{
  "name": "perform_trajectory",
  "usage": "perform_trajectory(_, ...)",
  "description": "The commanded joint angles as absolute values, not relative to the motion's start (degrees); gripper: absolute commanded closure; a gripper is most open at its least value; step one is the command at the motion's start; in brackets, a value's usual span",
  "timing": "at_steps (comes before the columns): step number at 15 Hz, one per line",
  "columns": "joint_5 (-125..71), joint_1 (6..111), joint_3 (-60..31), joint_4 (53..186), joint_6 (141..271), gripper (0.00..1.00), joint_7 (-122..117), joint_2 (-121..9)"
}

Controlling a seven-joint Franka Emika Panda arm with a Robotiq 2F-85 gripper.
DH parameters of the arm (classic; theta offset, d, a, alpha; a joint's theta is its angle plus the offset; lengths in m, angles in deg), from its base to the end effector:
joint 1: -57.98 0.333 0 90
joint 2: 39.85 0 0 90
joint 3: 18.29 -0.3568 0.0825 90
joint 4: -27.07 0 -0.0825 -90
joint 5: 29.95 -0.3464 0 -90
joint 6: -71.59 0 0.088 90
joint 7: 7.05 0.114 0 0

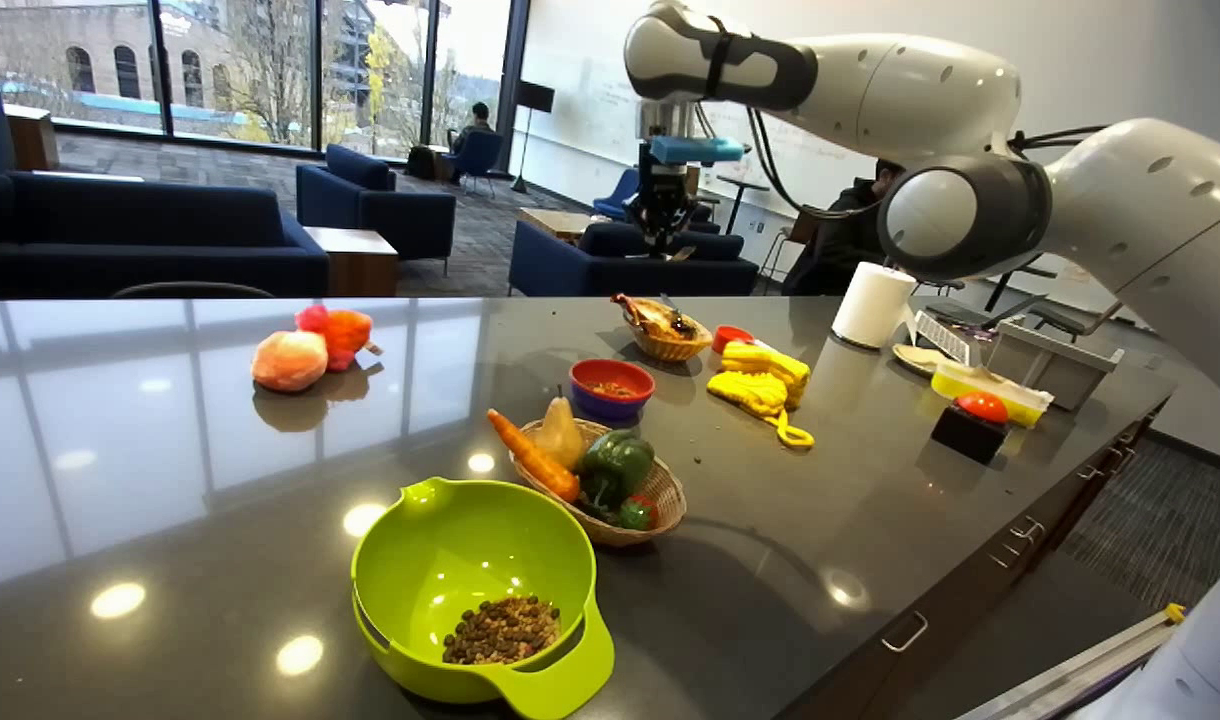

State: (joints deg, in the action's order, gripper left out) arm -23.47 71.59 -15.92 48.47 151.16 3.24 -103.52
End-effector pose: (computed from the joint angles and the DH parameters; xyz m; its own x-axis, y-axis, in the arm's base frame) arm 0.7551 0.1563 0.4089 0.9977 0.0172 -0.0654 0.0277 -0.9862 0.1635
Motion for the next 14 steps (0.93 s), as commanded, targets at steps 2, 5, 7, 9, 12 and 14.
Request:
perform_trajectory(2, -25.33, 68.22, -17.64, 46.64, 151.05, 0.98, -1.22, -106.58)
perform_trajectory(5, -27.06, 66.41, -18.34, 48.71, 152.87, 0.98, -2.99, -106.94)
perform_trajectory(7, -28.13, 65.34, -19.14, 46.30, 152.41, 0.98, -3.36, -109.09)
perform_trajectory(9, -29.01, 64.79, -19.44, 47.13, 153.41, 0.98, -2.77, -109.34)
perform_trajectory(12, -28.73, 64.99, -18.95, 47.34, 154.04, 0.98, -1.83, -109.72)
perform_trajectory(14, -28.52, 65.31, -18.81, 47.35, 154.50, 0.98, -1.67, -109.86)
